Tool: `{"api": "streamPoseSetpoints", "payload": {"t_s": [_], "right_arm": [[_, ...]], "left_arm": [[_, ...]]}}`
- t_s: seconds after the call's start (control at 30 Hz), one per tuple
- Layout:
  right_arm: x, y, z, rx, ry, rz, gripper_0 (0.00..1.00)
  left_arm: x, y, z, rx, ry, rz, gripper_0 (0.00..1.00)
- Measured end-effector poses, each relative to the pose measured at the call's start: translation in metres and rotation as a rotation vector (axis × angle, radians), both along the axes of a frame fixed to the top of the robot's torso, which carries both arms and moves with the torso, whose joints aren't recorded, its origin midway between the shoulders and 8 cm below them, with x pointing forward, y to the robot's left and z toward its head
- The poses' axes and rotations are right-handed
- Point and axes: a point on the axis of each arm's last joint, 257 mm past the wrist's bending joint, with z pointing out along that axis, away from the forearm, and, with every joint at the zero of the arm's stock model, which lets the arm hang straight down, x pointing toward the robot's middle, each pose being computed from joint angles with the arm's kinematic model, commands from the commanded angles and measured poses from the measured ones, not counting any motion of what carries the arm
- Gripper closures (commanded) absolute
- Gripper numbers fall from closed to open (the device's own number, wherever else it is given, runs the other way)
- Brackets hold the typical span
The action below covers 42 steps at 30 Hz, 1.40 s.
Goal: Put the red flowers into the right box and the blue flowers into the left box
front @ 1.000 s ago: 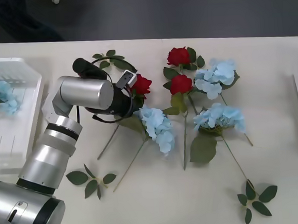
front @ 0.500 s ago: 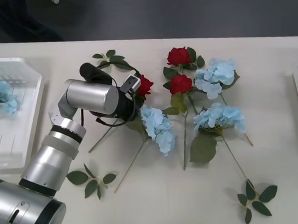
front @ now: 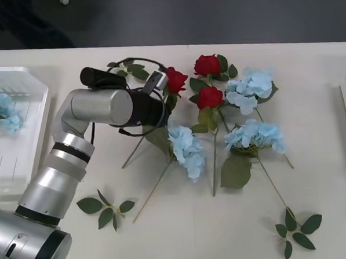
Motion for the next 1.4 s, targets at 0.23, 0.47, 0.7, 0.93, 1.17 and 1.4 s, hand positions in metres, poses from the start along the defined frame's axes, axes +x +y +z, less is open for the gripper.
{"api": "streamPoseSetpoints", "payload": {"t_s": [0.23, 0.47, 0.7, 0.93, 1.17, 1.4], "right_arm": [[0.001, 0.039, -0.028, -0.122, 0.058, 0.306, 0.07], [-0.004, 0.104, -0.08, -0.086, 0.105, 0.51, 0.07], [-0.006, 0.141, -0.081, -0.1, 0.094, 0.607, 0.07], [-0.021, 0.173, -0.058, 0.022, 0.089, 0.68, 0.07], [-0.039, 0.183, -0.016, 0.064, 0.042, 0.838, 0.07], [-0.049, 0.19, -0.012, -0.035, -0.149, 0.959, 0.07]], "left_arm": [[-0.011, -0.015, 0.096, -0.22, -0.108, -0.089, 1.0], [-0.039, 0.01, 0.163, -0.448, -0.255, -0.186, 1.0], [-0.098, 0.017, 0.162, -0.505, -0.276, -0.405, 1.0], [-0.167, 0.02, 0.174, -0.533, -0.325, -0.708, 1.0], [-0.224, 0.032, 0.193, -0.628, -0.315, -0.908, 1.0], [-0.247, 0.026, 0.206, -0.739, -0.353, -0.973, 1.0]]}}
